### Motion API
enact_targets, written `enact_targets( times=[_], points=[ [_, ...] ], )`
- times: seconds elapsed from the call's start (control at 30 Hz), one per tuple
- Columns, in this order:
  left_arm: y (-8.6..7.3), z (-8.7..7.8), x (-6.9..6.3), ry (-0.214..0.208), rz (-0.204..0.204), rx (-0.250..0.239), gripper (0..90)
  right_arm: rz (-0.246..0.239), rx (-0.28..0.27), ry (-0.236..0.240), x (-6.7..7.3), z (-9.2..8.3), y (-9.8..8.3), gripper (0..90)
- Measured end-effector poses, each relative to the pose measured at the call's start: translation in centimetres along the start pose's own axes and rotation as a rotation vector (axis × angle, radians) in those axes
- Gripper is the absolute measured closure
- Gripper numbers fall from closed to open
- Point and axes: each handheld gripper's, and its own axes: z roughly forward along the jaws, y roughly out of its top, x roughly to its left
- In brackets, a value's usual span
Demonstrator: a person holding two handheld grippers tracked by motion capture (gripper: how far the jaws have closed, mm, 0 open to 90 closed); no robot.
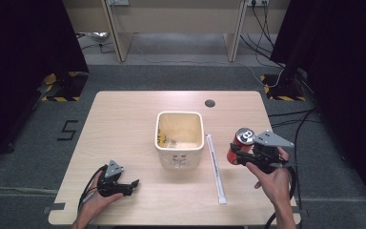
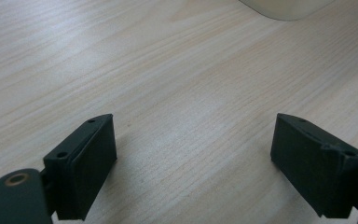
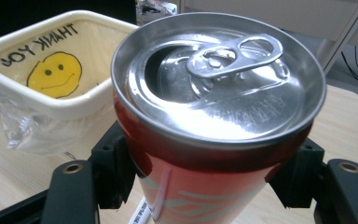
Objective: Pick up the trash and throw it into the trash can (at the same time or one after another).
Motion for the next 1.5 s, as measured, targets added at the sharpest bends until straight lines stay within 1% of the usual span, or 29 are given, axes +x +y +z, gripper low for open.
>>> enact_targets(
  times=[0.2,0.4,0.47,0.5,0.53,0.6,0.63,0.73,0.83,1.0,1.4,1.5],
  points=[
    [0.0,0.0,0.0,0.000,0.000,0.000,13.4,-0.023,-0.011,0.018,0.5,0.2,1.4,33.8],
    [0.0,0.0,0.0,0.001,0.000,0.000,13.4,-0.038,-0.021,0.027,0.9,0.0,3.0,33.8],
    [0.0,0.0,0.0,0.001,0.000,0.000,13.4,-0.050,-0.026,0.031,1.0,0.0,3.6,33.8],
    [0.0,0.0,0.0,0.001,0.000,0.000,13.4,-0.050,-0.026,0.031,1.0,0.0,3.6,33.8],
    [0.0,0.0,0.0,0.000,0.000,0.000,13.4,-0.052,-0.029,0.035,1.1,0.0,4.2,33.8],
    [0.0,0.0,0.0,0.000,0.000,0.000,13.4,-0.051,-0.033,0.036,1.1,0.0,4.4,33.8],
    [0.0,0.0,0.0,0.000,0.000,0.000,13.4,-0.056,-0.035,0.044,1.2,0.0,5.0,33.8],
    [0.0,0.0,0.0,0.000,0.000,0.000,13.4,-0.056,-0.043,0.056,1.5,0.0,5.7,33.8],
    [0.0,0.0,0.0,0.000,0.000,0.000,13.4,-0.057,-0.050,0.079,1.9,-0.1,6.4,33.8],
    [0.0,0.0,0.0,0.001,0.000,-0.001,13.4,-0.065,-0.057,0.098,2.3,0.1,7.7,33.8],
    [-0.1,-0.1,-0.1,0.009,-0.006,0.001,13.6,-0.077,-0.053,0.128,3.0,0.8,9.7,33.8],
    [-0.1,-0.1,-0.1,0.009,-0.006,0.001,13.6,-0.084,-0.050,0.126,3.0,0.9,10.1,33.8]
  ],
)
